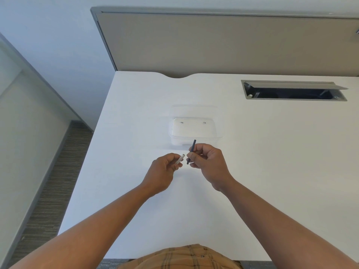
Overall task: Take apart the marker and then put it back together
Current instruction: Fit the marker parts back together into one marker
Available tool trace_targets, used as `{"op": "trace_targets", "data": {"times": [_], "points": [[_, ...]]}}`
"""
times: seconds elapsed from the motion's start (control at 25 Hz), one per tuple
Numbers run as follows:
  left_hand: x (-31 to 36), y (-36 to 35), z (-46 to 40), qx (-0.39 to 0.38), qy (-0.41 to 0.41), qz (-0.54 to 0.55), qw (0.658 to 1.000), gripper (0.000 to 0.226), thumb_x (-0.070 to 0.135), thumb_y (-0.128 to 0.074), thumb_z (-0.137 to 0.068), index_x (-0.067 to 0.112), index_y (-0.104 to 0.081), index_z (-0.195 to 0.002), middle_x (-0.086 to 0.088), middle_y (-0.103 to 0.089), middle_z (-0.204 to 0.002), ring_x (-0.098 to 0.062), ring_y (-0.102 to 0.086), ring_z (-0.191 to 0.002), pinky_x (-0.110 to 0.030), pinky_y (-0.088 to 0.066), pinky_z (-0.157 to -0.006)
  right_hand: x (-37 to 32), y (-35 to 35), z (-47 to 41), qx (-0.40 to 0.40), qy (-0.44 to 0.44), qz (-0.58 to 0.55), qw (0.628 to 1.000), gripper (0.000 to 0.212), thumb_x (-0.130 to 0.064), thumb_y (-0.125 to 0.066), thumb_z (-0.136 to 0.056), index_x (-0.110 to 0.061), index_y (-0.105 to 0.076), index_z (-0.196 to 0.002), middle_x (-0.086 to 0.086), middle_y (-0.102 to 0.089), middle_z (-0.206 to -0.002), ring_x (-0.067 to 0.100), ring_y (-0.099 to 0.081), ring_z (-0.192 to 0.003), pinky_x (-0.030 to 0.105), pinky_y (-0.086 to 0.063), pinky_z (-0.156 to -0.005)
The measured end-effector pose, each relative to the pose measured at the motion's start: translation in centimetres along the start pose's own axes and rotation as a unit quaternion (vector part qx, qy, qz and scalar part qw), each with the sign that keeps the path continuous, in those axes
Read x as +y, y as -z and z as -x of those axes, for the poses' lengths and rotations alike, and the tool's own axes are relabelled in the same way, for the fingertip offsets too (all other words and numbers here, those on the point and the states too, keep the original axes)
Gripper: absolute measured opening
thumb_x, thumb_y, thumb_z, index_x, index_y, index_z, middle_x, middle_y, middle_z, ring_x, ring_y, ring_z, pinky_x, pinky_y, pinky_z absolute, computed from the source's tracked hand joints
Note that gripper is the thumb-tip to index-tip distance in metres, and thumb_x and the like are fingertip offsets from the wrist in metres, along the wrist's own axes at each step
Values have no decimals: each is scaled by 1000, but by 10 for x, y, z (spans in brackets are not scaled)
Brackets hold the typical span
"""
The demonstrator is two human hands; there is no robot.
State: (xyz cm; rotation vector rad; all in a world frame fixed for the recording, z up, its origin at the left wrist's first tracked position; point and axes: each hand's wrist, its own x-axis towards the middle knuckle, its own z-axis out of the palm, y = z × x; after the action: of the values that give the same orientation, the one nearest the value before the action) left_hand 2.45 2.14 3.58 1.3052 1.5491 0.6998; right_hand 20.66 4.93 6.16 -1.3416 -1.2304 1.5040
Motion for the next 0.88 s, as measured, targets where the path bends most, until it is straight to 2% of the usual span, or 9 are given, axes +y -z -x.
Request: {"op": "trace_targets", "data": {"times": [0.28,0.44,0.64,0.88], "points": [[0,-1,4,0,2,5,1000,30,5,-53,-99,27,-70,-109,8,-75,-101,-6,-68,-102,-22,-52,-92,3,1,2,5,2,-23,1000,3,-2,-70,-90,-5,-70,-91,16,-67,-80,22,-69,-72,32,-61,-77],[0,0,7,-1,-1,2,1000,30,4,-52,-99,26,-70,-109,7,-75,-102,-6,-68,-103,-21,-51,-91,4,0,4,4,-1,-16,1000,1,-1,-69,-91,-1,-69,-91,14,-66,-79,21,-70,-70,30,-61,-76],[1,-1,8,-2,-1,9,1000,29,4,-52,-99,25,-70,-108,6,-75,-102,-5,-68,-102,-23,-52,-92,5,-1,5,5,-10,-15,1000,4,-2,-69,-91,-6,-70,-91,14,-66,-80,20,-71,-71,29,-59,-74],[-1,-2,7,-7,-1,6,1000,29,4,-52,-100,23,-70,-110,7,-75,-102,0,-68,-100,-22,-52,-92,5,1,5,5,-38,-61,997,4,-7,-64,-96,-6,-64,-92,12,-70,-82,23,-69,-74,32,-59,-74]]}}
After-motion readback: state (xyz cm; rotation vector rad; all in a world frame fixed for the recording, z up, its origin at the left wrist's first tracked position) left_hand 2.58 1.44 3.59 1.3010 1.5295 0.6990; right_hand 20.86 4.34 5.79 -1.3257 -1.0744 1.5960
